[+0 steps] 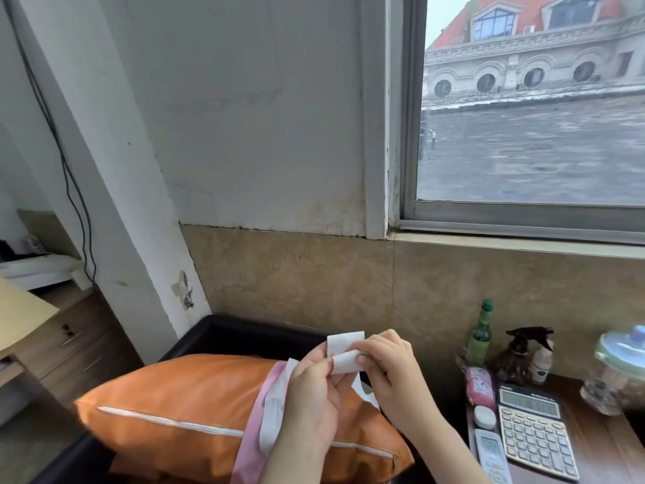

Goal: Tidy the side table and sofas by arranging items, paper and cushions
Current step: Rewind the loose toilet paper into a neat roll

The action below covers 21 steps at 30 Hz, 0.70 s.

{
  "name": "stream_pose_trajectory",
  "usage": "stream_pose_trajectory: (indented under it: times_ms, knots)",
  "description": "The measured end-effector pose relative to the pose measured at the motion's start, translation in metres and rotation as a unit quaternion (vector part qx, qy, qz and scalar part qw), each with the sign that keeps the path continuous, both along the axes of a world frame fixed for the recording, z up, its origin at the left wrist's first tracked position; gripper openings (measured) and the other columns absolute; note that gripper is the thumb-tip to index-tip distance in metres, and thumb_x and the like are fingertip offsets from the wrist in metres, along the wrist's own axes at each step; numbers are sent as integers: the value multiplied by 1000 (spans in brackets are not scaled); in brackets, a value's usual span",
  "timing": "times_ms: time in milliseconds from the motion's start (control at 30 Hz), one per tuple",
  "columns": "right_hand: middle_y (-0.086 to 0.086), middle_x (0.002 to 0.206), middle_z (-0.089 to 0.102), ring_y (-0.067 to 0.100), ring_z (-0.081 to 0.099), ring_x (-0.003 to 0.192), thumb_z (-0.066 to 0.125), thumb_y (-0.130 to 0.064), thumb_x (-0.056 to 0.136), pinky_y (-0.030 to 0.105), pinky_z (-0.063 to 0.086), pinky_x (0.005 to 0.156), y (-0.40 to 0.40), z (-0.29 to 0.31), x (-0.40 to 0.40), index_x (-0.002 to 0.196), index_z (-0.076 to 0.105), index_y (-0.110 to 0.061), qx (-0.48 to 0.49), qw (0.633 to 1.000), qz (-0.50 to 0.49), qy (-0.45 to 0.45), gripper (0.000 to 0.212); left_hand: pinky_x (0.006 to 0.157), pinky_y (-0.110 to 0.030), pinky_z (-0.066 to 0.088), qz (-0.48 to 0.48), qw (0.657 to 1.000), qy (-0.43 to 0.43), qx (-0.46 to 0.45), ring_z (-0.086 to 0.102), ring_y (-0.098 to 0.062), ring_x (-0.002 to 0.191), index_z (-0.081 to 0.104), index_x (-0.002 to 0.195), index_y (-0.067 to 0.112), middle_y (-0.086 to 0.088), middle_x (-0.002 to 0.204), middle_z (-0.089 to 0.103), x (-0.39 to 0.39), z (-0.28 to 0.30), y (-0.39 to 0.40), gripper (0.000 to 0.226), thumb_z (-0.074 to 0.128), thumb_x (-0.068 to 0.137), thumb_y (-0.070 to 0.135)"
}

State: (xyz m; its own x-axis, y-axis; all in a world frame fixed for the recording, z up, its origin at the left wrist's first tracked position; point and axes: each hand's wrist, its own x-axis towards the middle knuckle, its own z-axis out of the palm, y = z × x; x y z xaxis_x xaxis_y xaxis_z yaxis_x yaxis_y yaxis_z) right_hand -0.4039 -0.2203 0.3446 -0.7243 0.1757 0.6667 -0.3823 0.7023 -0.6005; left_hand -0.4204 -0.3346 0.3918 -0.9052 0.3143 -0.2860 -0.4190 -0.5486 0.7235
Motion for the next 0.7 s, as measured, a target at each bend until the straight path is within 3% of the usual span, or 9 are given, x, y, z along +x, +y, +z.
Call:
stream_pose_trajectory:
  times_ms: [133, 233, 367, 467, 567, 700]
  knots:
    - [-17, 79, 58, 8, 56, 87, 53, -25, 78, 29, 43, 81, -2, 5, 4, 88, 48, -49, -88, 995, -16, -38, 27, 72, -28, 59, 5, 999, 32, -32, 72, -24, 81, 65, 99, -6, -23, 93, 71, 7, 2, 1, 31, 42, 99, 14]
    - [-17, 78, 58, 7, 58, 83, 57, -33, 73, 37, 47, 76, -6, 8, 5, 82, 47, -48, -114, 992, -42, -35, 21, 66, -24, 59, 16, 997, 52, -58, 72, -21, 76, 66, 97, -5, -20, 89, 72, 9, 3, 1, 24, 47, 97, 10]
    - [-18, 89, 56, -5, 48, 88, 58, -30, 73, 27, 37, 84, -9, 8, 4, 87, 55, -32, -2, 992, -101, 81, 14, 61, -24, 58, 69, 993, 42, -86, 71, -18, 67, 65, 96, -4, -16, 81, 72, 9, 1, -1, 19, 48, 96, 3]
    - [-18, 110, 56, 3, 49, 104, 59, -28, 75, 21, 30, 93, -8, -1, 6, 99, 58, -31, 84, 989, -55, 110, 24, 53, -24, 56, 86, 993, 26, -74, 69, -19, 61, 64, 92, -4, -15, 74, 70, 8, 3, -4, 18, 47, 96, 1]
    - [-18, 119, 55, 3, 47, 116, 58, -25, 75, 20, 29, 97, -7, -6, 4, 102, 61, -29, 97, 989, -39, 109, 28, 51, -25, 56, 78, 996, 3, -41, 69, -21, 60, 61, 92, -6, -16, 70, 69, 8, 6, -7, 20, 42, 95, -3]
    - [-16, 115, 61, 3, 49, 119, 52, -16, 79, 20, 32, 96, -5, -4, 6, 100, 58, -30, 84, 989, -35, 114, 26, 61, -28, 59, 10, 1000, -25, 4, 70, -24, 69, 60, 104, -11, -24, 88, 69, 6, 4, -10, 27, 37, 93, -4]
